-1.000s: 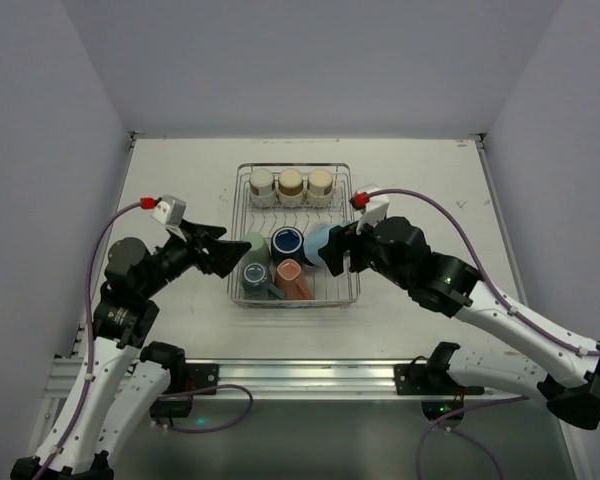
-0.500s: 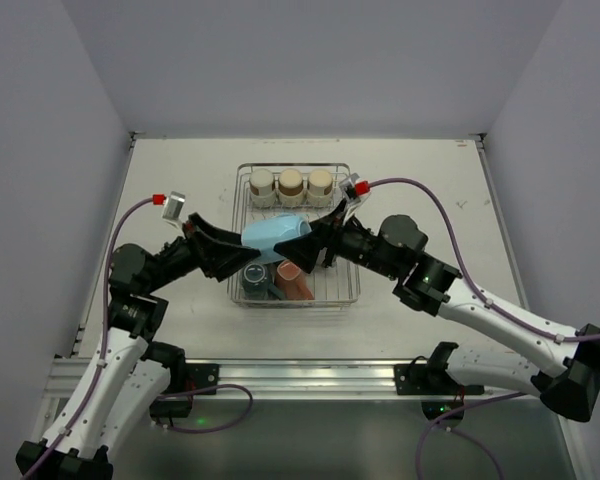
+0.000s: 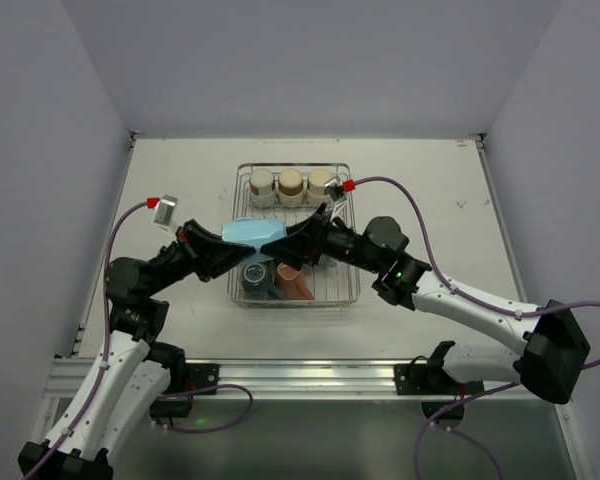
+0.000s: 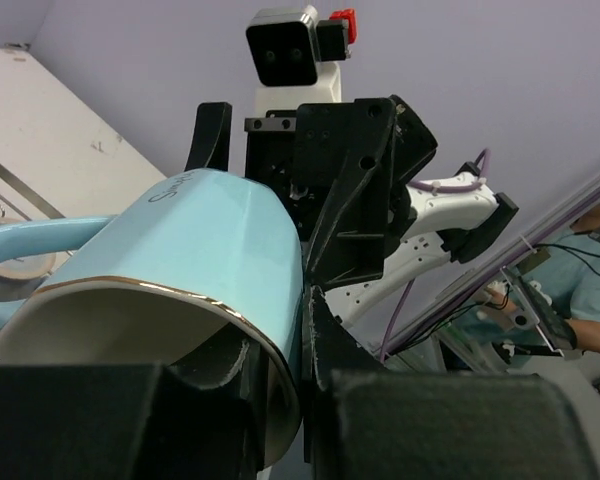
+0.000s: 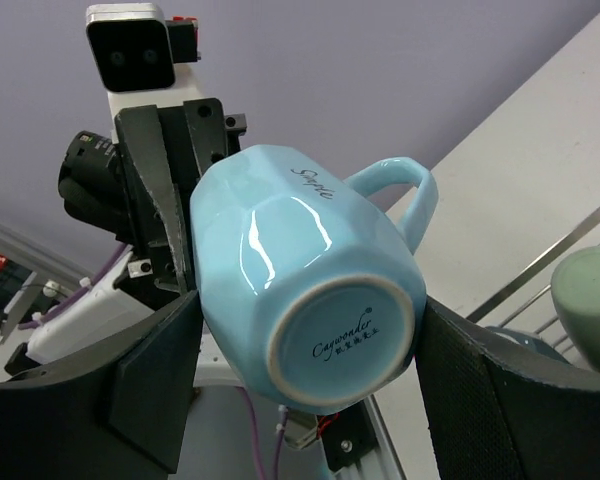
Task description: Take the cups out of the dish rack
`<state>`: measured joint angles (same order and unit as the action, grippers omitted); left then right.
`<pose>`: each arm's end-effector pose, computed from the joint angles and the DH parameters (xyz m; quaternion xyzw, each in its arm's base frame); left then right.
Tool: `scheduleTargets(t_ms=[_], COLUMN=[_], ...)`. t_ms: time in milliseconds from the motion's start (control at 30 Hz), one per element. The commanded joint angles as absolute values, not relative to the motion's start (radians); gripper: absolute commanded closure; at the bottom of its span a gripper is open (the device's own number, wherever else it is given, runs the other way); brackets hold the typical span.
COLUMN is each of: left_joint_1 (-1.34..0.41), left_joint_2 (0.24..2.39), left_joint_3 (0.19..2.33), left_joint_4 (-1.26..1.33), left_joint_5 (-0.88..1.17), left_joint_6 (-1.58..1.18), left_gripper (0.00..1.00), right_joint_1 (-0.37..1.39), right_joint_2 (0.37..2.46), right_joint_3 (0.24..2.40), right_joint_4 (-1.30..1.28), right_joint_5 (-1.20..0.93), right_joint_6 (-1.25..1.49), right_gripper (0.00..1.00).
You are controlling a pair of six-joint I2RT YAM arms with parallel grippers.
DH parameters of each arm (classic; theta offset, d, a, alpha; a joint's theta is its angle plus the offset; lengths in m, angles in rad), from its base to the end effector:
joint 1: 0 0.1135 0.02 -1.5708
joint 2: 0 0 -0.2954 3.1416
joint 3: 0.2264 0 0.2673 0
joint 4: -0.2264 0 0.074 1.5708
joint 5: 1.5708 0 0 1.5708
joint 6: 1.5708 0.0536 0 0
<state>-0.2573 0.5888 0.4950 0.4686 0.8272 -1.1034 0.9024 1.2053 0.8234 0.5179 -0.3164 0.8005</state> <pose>0.1272 -0.0743 0.3533 0.0912 0.6064 -0.6520 0.4459 0.1742 0.2476 0.3649 -0.1516 0.6423 0.6280 0.4124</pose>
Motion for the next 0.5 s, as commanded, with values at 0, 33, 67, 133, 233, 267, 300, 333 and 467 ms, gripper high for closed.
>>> scheduleTargets(t_ms=[0,33,67,133,233,267,300,333,467], left_joint_1=[-0.262,-0.261,-0.261,-0.262,-0.261,-0.261,-0.261,-0.261,-0.261], left_joint_2=[0.588,0.575,0.568,0.546,0.543,0.554,0.569,0.612,0.776], left_joint_3=[0.494,0.503,0.511,0.552,0.631,0.664,0.701,0.765,0.902], left_joint_4=[0.574,0.569,0.554,0.454,0.318,0.257,0.159,0.114,-0.044], left_joint_5=[0.772,0.741,0.721,0.640,0.515,0.468,0.424,0.335,0.160], left_joint_6=[-1.097,-1.089,-1.053,-0.996,-0.882,-0.806,-0.766,-0.726,-0.609], left_gripper=[1.00,1.00,1.00,1.00,1.00,1.00,1.00,1.00,1.00], right_joint_1=[0.923,0.923,0.919,0.901,0.850,0.838,0.810,0.795,0.755], right_joint_2=[1.229,1.227,1.218,1.186,1.152,1.128,1.115,1.106,1.039], right_joint_3=[0.827,0.819,0.793,0.766,0.718,0.692,0.681,0.673,0.670], right_joint_4=[0.703,0.703,0.703,0.701,0.703,0.701,0.695,0.681,0.502], right_joint_5=[-0.322,-0.310,-0.295,-0.262,-0.275,-0.275,-0.276,-0.281,-0.250], right_joint_6=[0.851,0.850,0.853,0.854,0.857,0.862,0.864,0.862,0.790], right_gripper=[0.36,0.24,0.12,0.01,0.01,0.01,0.01,0.01,0.01])
